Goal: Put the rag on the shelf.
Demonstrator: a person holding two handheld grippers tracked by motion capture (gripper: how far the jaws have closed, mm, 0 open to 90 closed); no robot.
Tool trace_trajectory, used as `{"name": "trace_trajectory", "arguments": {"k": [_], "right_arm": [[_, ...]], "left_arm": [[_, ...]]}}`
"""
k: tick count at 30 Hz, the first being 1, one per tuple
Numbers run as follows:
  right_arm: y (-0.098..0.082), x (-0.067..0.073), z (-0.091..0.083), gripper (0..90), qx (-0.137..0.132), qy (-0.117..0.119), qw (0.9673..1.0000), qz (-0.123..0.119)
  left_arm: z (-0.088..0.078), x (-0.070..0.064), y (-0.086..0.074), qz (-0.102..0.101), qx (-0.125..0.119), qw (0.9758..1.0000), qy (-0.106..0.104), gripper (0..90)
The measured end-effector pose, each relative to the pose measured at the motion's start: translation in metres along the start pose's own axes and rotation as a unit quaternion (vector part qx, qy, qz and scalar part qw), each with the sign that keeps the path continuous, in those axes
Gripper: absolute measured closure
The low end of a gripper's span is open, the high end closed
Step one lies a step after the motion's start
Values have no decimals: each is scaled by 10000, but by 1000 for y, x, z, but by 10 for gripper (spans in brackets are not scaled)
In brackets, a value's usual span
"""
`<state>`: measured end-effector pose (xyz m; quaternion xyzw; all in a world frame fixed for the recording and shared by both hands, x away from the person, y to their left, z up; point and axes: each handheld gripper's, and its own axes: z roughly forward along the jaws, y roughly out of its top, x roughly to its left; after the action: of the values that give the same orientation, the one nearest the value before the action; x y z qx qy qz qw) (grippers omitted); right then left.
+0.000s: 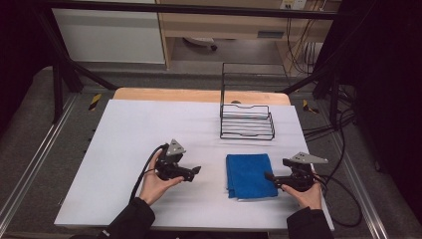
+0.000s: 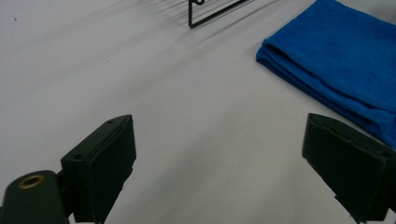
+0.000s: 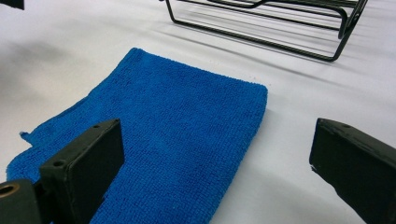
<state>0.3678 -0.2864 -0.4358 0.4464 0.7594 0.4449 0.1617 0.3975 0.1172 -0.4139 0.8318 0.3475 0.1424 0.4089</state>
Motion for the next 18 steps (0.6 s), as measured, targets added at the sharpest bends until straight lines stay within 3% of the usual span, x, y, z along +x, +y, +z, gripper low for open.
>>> {"name": "trace_trajectory", "arguments": {"k": [11, 18], "right_arm": [[-1, 1, 0, 35, 43, -9, 10000, -7], [-1, 2, 0, 36, 61, -31, 10000, -49]], "left_arm": [[31, -20, 25, -29, 66, 9999, -144, 136], [52, -29, 37, -180, 130, 9994, -265, 162]]}}
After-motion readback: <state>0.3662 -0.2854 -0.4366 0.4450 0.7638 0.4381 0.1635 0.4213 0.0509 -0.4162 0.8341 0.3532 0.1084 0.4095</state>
